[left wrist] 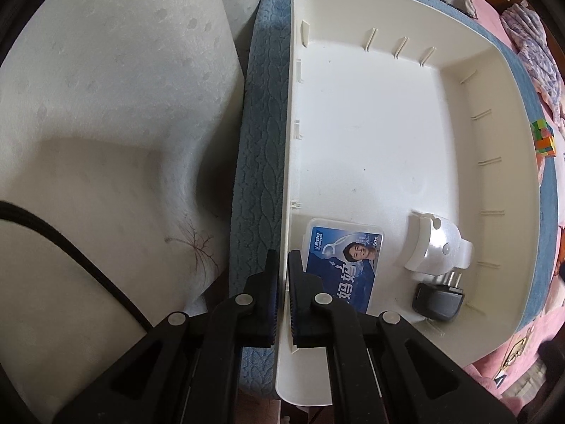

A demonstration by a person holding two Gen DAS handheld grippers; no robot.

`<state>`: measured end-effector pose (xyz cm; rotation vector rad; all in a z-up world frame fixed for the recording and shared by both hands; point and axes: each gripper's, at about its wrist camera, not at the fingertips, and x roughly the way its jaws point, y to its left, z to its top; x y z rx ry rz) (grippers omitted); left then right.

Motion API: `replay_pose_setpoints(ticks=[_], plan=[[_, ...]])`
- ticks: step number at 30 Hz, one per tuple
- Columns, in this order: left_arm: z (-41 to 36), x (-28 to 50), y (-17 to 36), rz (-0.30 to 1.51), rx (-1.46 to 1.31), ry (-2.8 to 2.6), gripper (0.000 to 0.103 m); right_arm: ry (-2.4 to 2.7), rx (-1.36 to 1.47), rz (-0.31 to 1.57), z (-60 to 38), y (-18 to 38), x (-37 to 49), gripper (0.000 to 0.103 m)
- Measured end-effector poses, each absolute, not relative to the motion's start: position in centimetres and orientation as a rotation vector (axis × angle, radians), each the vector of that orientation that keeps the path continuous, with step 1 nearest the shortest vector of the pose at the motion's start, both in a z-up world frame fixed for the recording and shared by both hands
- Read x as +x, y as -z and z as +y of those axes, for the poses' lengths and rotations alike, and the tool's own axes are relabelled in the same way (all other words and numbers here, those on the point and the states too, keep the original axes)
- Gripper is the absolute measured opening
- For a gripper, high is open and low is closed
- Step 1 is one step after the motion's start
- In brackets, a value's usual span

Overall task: Organize rigid objects
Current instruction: 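Carry the black charger into the tray and open the right tool, then grasp the pink hair roller with the right tool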

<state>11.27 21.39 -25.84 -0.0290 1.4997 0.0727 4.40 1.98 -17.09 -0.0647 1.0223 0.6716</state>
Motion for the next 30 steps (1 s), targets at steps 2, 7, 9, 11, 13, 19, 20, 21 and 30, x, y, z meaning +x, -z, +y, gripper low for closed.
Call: replay_pose_setpoints(ticks=[2,7,9,11,13,19,20,21,30], plan=[[21.6,11.3,25.5,1.497,-0.021,-0.073,0.004,-0.645,-0.045,1.023,0.7,17.2,5.1,0.066],[21.2,11.2,25.5,1.496,0.003,-0.077,0.004,-0.59,-0.028,1.035,-2.6,17.9,6.8,0.066],[21.1,11.0,25.4,1.492,0.006,-0.078,0.004,-0.569,-0.034,1.038,-4.0,18.6,7.6,0.066],[21.0,10.9,25.5,1.49,0.0,-0.085,0.004,-0.546,-0.044,1.058,-5.1,19.5,8.5,0.066],[20.9,10.8,25.7,1.49,0.001,-0.092,0.004,-0.534,-0.051,1.074,-6.1,20.2,9.2,0.066],[20.8,10.7,25.3,1.48,-0.009,-0.125,0.005,-0.479,-0.061,1.128,-8.7,23.0,11.9,0.066],[21.1,10.8,25.2,1.48,-0.015,-0.13,0.005,-0.474,-0.065,1.138,-8.9,23.5,12.3,0.066],[21.2,10.9,25.0,1.481,-0.023,-0.137,0.006,-0.474,-0.069,1.147,-9.1,24.0,12.6,0.066],[21.1,11.0,24.7,1.485,-0.007,-0.18,0.007,-0.54,-0.158,1.197,-8.5,27.6,14.0,0.056]])
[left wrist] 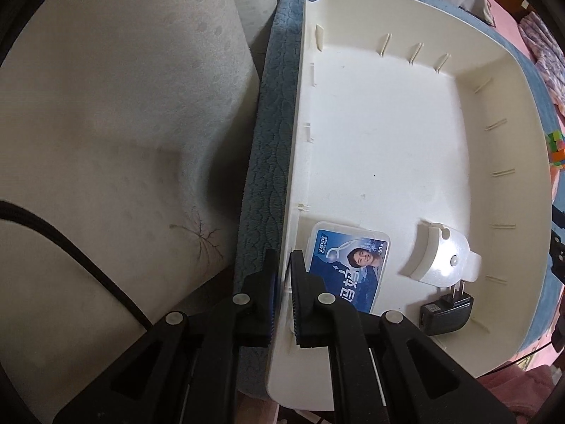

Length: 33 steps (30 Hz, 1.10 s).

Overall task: Organize rigid objects
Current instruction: 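Grasp the pink hair roller with the right tool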

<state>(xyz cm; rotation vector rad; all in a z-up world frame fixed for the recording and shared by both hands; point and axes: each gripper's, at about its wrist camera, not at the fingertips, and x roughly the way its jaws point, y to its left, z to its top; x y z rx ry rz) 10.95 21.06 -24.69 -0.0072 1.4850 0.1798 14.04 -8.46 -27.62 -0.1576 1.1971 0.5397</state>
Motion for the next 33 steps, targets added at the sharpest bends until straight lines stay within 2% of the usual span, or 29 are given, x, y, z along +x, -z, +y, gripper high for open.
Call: replay_pose_setpoints(ticks=[6,12,22,33], plan=[[20.7,11.1,24.5,1.487,-0.001,-0.197,0.008,-0.612,-0.24,1.127,-7.3,27.9,14.1,0.055],[20.2,11.4,24.5,1.495,0.016,-0.215,0.008,-0.67,-0.283,1.103,-6.3,28.4,14.7,0.036],[20.2,11.4,24.4,1.495,0.018,-0.215,0.008,-0.687,-0.325,1.135,-5.7,29.9,15.4,0.029],[20.0,11.2,24.4,1.491,0.049,-0.177,0.008,-0.657,-0.145,1.245,-7.1,29.1,16.1,0.027]])
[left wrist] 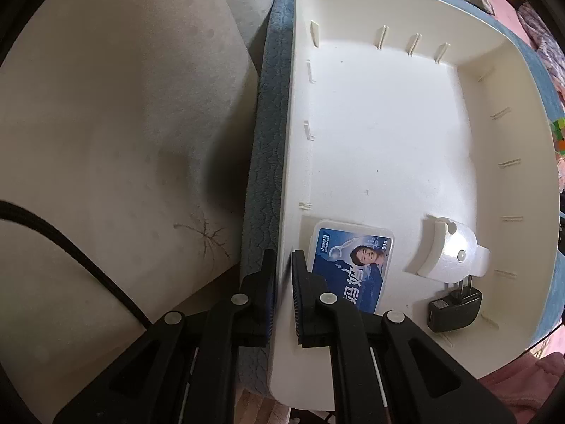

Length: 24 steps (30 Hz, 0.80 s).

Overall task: Organize rigid objects
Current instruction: 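Grasp the pink hair roller with the right tool, then lower the pink roller into the tray beside the box and release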

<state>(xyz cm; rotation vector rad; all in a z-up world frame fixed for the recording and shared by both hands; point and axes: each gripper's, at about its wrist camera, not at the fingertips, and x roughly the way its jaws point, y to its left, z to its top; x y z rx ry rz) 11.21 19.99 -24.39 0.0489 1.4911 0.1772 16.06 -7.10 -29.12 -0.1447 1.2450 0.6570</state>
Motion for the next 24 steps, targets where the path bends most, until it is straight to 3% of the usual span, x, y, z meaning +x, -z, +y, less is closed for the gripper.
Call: replay_pose_setpoints(ticks=[24], plan=[[22.3,11.1,24.1,1.478,0.048,0.032,0.008,-0.412,0.191,1.051,-5.4,18.9,9.0,0.027]])
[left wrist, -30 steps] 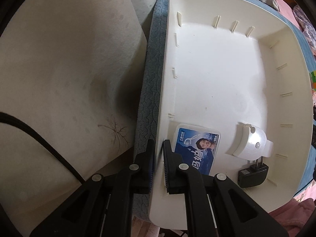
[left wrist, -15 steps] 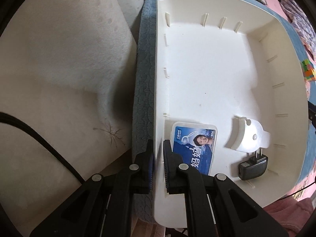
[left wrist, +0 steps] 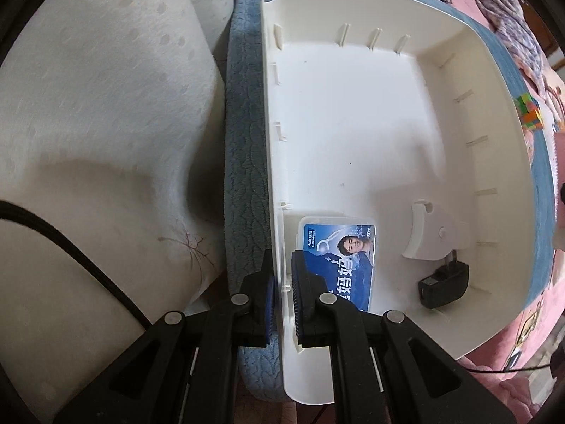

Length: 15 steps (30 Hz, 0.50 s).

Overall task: Organize rigid objects
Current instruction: 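Lower the pink roller into the tray beside the box and release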

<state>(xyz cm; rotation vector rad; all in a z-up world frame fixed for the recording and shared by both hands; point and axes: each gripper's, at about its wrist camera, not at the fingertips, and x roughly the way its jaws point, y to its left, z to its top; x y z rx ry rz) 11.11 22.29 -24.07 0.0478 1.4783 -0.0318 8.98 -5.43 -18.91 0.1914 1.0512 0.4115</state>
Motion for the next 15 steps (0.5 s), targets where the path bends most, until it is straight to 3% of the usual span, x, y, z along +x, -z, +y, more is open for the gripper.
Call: replay_pose_setpoints(ticks=[15], plan=[[22.6,10.3,24.5,1.454,0.14,0.157,0.008,-0.508,0.333,1.038,2.5,19.5,5.2,0.03]])
